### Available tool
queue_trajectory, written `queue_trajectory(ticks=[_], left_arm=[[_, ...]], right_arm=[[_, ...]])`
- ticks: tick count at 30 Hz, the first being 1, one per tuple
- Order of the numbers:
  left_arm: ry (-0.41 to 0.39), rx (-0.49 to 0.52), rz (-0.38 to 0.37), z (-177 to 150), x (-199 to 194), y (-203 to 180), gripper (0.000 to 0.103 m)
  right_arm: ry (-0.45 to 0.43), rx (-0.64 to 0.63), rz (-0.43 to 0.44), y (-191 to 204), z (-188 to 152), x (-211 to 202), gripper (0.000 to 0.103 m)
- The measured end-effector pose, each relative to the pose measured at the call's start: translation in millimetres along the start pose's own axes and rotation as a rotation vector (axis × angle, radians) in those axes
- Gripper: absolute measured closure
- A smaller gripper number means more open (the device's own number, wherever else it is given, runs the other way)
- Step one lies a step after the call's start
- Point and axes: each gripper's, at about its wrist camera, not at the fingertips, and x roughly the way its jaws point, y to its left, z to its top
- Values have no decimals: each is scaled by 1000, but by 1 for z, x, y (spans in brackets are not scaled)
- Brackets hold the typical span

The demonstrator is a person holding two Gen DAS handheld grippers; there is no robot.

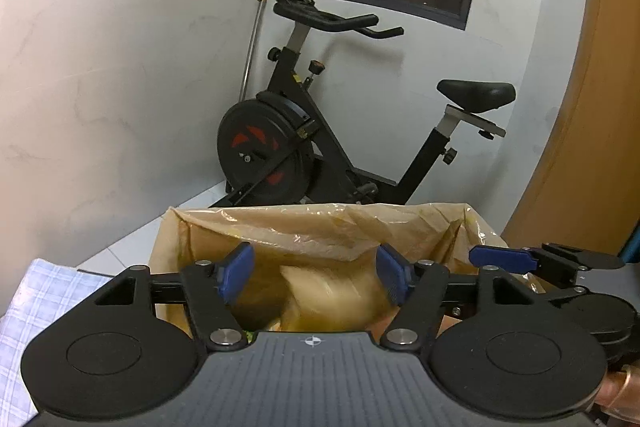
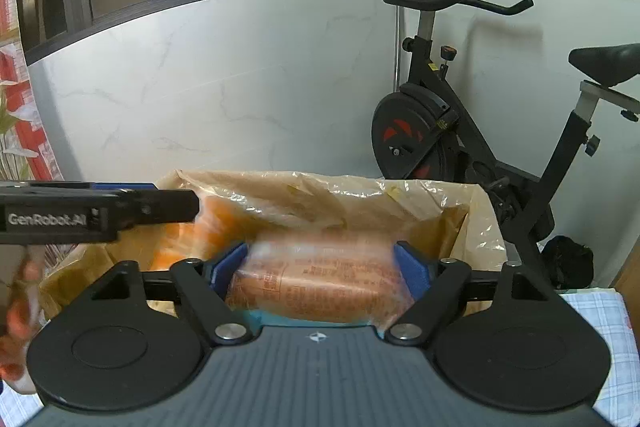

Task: Organize snacks
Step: 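Lower both held snacks into the box and open both tools, then move both open tools back down to the snacks on the table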

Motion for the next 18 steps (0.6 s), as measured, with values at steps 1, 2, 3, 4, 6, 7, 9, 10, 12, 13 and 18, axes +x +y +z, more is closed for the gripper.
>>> queue_trajectory(ticks=[1, 2, 3, 4, 6, 7, 9, 10, 12, 13, 18], left_arm=[[-2, 3, 0, -2, -3, 0, 33], [-6, 5, 1, -5, -6, 0, 33], [-8, 6, 2, -6, -9, 0, 33], [-9, 3, 2, -9, -13, 1, 33], [-8, -3, -1, -11, -19, 3, 33], [-11, -4, -1, -13, -24, 4, 33], [-17, -3, 3, -15, -32, 5, 33], [-20, -1, 4, -13, -32, 4, 33], [-29, 0, 8, -16, -41, 4, 33], [-32, -2, 8, -18, -45, 5, 33], [-42, 18, 14, -30, -69, 5, 33]], right_arm=[[-5, 3, -2, 0, 0, -2, 19], [-9, 10, -2, 0, -1, -3, 19], [-12, 18, 0, -1, -2, -6, 19], [-16, 24, 5, -2, -1, -6, 19], [-23, 35, 26, -5, 1, -10, 19], [-27, 33, 33, -4, 1, -14, 19], [-38, 17, 40, -1, -1, -22, 19], [-43, 7, 46, 1, -1, -26, 19], [-47, -12, 59, 6, -4, -34, 19], [-49, -20, 63, 8, -6, -38, 19], [-66, -67, 74, 22, -17, -59, 19]])
